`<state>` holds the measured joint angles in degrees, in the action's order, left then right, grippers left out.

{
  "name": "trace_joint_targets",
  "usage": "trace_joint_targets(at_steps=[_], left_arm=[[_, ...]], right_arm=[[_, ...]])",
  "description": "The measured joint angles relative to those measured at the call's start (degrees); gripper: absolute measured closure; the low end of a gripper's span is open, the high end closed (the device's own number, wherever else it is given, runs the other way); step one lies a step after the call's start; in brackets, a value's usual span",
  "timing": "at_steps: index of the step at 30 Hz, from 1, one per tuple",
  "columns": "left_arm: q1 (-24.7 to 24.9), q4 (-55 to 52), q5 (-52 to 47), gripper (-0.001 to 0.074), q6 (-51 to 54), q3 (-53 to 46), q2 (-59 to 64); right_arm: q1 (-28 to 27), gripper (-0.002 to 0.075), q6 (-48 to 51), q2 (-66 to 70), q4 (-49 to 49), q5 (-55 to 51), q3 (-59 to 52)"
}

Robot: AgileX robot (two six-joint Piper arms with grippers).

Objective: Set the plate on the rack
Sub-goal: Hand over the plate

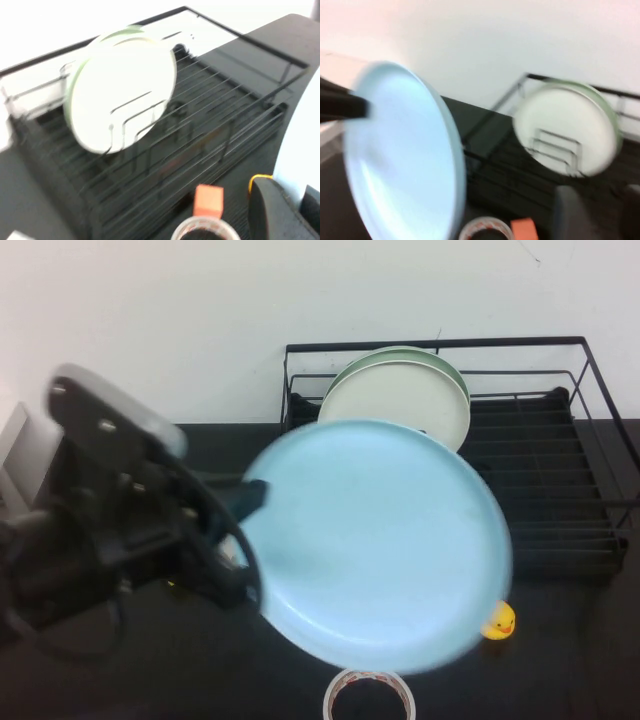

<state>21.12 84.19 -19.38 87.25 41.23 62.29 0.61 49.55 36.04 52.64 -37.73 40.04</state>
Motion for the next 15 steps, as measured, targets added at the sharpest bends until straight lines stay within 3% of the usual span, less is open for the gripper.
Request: trace_joint_targets(at_steps=[4, 6, 10, 15], left_arm=[[10.0, 7.4, 9.4, 0.0731, 9.0, 0.0, 0.0], [14.3, 11.3, 14.8, 0.0731, 14.9, 0.0, 0.0], [21.4, 13.9, 20.4, 0.0731, 21.6, 0.2, 0.0], [24.4, 14.6, 21.9, 0.0731, 23.1, 2.0, 0.0]], right_arm=[[0.0, 0.0294, 10.3, 7.8, 5.1, -5.3, 6.2], [0.0, 0.0233, 14.2, 11.9, 6.0, -8.6, 9.3], [0.0, 0.02, 18.5, 19.3, 9.0, -13.4, 12.9], [0.0, 0.0192, 23.7, 27.5, 13.0, -22.5, 13.9]])
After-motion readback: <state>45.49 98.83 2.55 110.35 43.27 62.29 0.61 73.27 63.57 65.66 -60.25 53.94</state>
